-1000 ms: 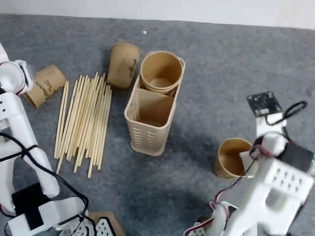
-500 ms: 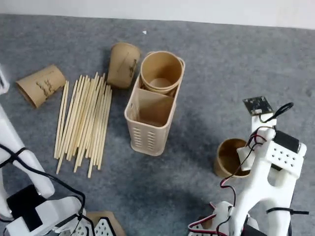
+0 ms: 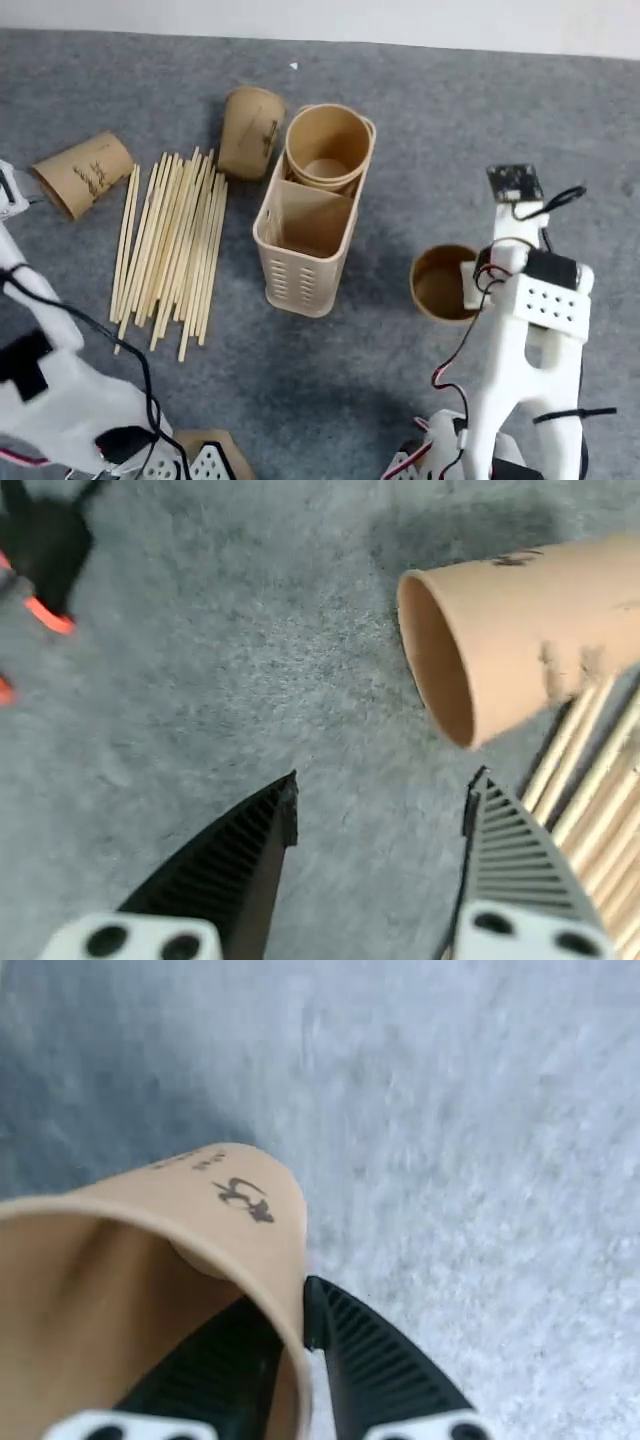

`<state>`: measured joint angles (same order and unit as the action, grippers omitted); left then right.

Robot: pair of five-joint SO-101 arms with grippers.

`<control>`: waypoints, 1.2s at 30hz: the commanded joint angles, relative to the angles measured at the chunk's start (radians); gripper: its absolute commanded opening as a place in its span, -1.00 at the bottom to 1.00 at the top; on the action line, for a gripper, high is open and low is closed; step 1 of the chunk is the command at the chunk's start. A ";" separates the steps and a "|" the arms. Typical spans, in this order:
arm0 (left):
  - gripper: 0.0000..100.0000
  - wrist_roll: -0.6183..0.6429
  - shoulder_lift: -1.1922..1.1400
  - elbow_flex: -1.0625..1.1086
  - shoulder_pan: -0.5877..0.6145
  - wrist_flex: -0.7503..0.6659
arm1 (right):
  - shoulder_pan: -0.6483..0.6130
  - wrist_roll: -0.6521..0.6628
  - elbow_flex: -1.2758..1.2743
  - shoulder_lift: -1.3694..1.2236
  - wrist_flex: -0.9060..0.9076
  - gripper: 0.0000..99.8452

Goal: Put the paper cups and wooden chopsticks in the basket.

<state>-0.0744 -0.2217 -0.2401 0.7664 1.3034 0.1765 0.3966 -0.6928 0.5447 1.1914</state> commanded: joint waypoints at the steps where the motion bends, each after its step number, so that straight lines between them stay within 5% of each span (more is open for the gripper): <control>1: -0.42 0.038 -0.125 -0.145 -0.035 0.014 | -0.059 -0.078 0.099 0.007 -0.012 -0.99; 19: -0.43 0.040 -0.662 -0.819 -0.262 0.167 | -0.099 -0.078 0.104 0.007 -0.012 -0.99; 28: -0.87 -0.055 -0.722 -1.026 -0.367 0.167 | -0.099 -0.083 0.104 0.007 -0.012 -0.99; 36: -0.96 -0.143 -0.639 -1.257 -0.443 0.339 | -0.097 -0.121 0.107 0.007 -0.012 -0.99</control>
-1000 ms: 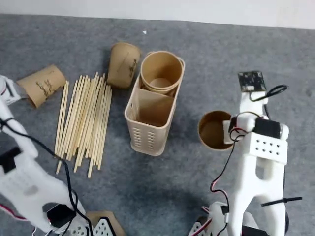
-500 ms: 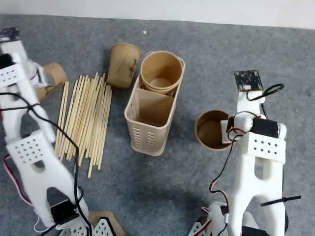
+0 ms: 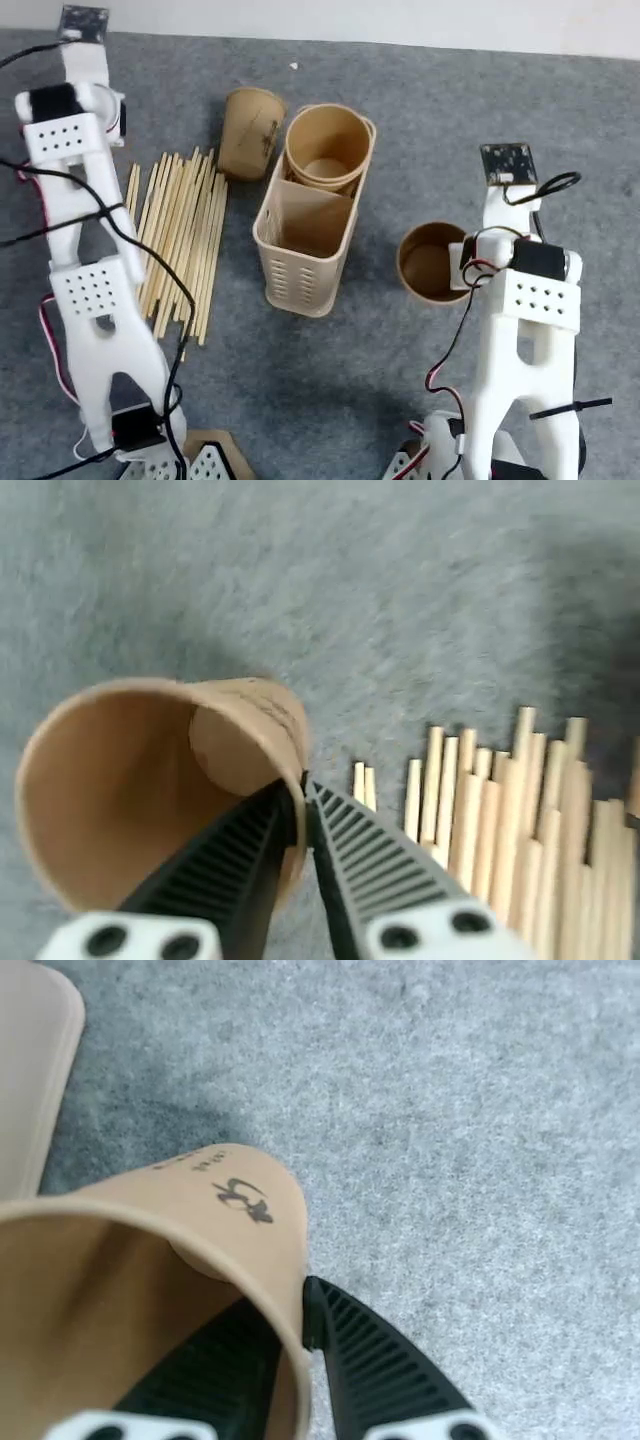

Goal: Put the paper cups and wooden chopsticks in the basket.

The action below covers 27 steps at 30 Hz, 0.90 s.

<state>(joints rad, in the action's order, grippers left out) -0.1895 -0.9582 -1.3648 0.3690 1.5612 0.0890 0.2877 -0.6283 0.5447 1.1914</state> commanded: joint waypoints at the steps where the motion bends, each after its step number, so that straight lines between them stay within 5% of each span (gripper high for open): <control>1: -0.98 -0.048 0.131 -0.179 -0.064 0.129 | -0.010 -0.012 0.041 0.007 -0.012 -0.99; 5: -0.99 -0.089 0.303 -0.197 -0.142 0.215 | -0.010 -0.012 0.039 0.007 -0.013 -0.99; 11: -0.99 -0.097 0.679 0.081 -0.278 0.213 | -0.008 -0.012 0.039 0.007 -0.013 -0.99; 18: -0.99 -0.201 1.003 0.297 -0.631 0.213 | -0.008 -0.012 0.039 0.007 -0.013 -0.99; 27: -0.99 -0.238 0.923 0.366 -0.800 0.173 | -0.010 -0.112 0.039 0.007 -0.021 -0.99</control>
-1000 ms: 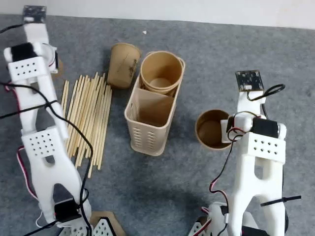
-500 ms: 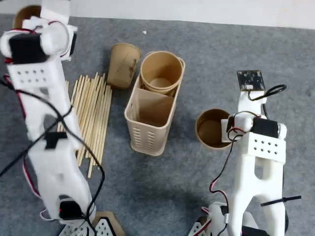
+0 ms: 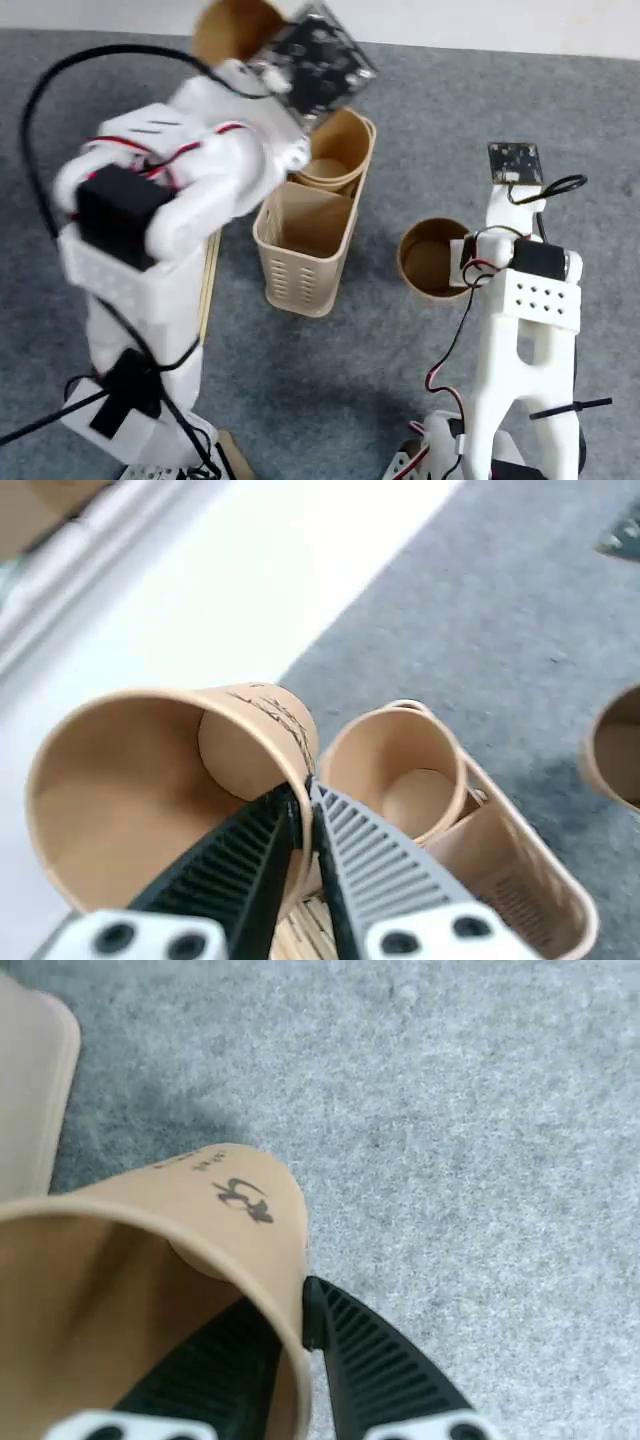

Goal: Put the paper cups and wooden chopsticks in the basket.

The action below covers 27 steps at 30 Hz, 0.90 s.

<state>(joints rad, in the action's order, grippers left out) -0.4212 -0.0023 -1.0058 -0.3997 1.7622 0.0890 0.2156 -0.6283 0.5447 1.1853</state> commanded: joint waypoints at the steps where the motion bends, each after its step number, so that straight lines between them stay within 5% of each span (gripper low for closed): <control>1: -0.99 -0.005 -0.054 0.008 -0.038 -0.029 | -0.010 -0.044 0.039 0.007 -0.015 -0.99; 13: -0.93 0.034 -0.236 0.048 -0.056 -0.005 | -0.008 -0.029 0.039 0.007 -0.015 -0.99; 17: -0.80 0.126 -0.217 0.047 -0.010 -0.002 | -0.007 0.014 0.039 0.007 -0.015 -0.99; 27: -0.85 0.132 -0.090 0.137 -0.044 0.003 | -0.010 0.011 0.041 0.007 -0.015 -0.99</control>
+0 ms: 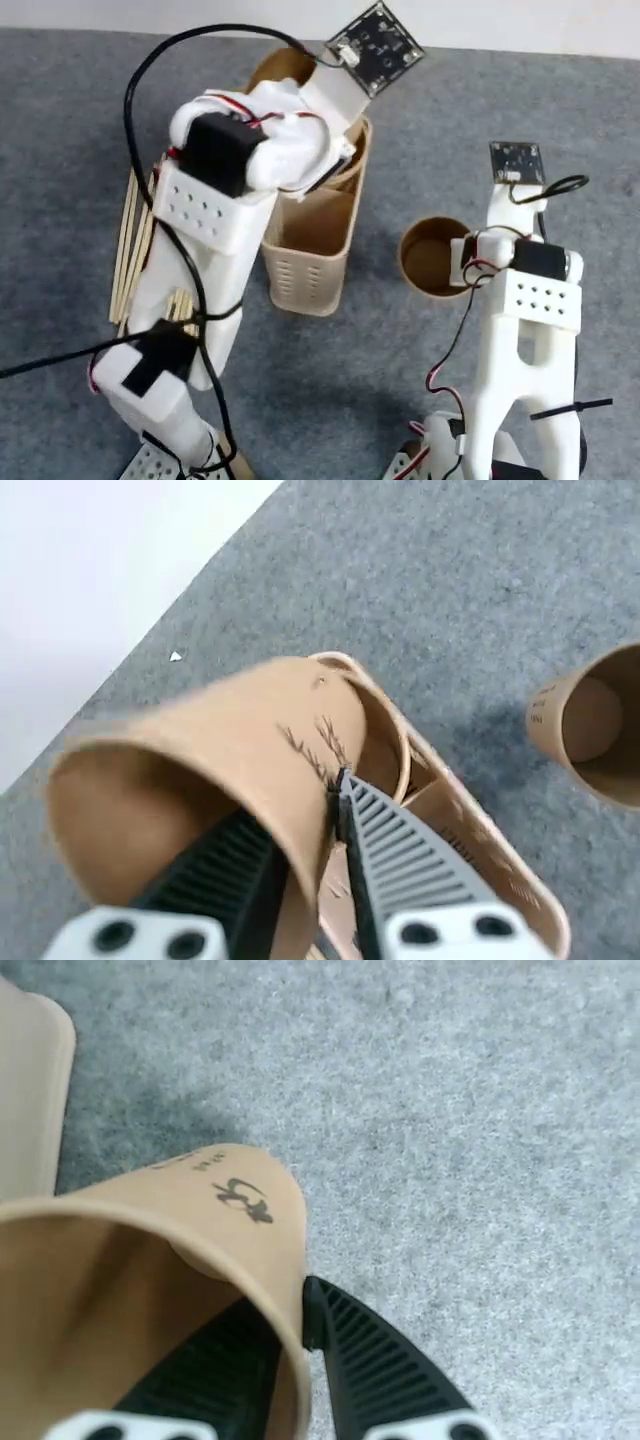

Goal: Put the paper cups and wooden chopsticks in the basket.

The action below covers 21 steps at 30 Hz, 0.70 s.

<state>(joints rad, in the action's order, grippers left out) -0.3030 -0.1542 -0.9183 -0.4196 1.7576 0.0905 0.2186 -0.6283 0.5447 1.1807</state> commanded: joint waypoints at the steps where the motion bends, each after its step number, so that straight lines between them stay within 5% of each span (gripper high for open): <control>1: -0.85 0.014 0.077 0.093 -0.036 0.008 | -0.012 0.008 0.041 0.007 -0.010 -0.99; 11: -0.84 0.008 0.131 0.182 -0.016 -0.054 | -0.012 0.008 0.044 0.007 -0.004 -0.99; 21: -0.71 0.115 0.283 -0.160 0.116 -0.081 | -0.012 -0.043 0.364 0.005 0.071 -0.99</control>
<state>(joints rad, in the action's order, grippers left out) -0.2386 0.0667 -0.9950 -0.3859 1.6855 0.0905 0.2202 -0.5071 0.5432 1.1960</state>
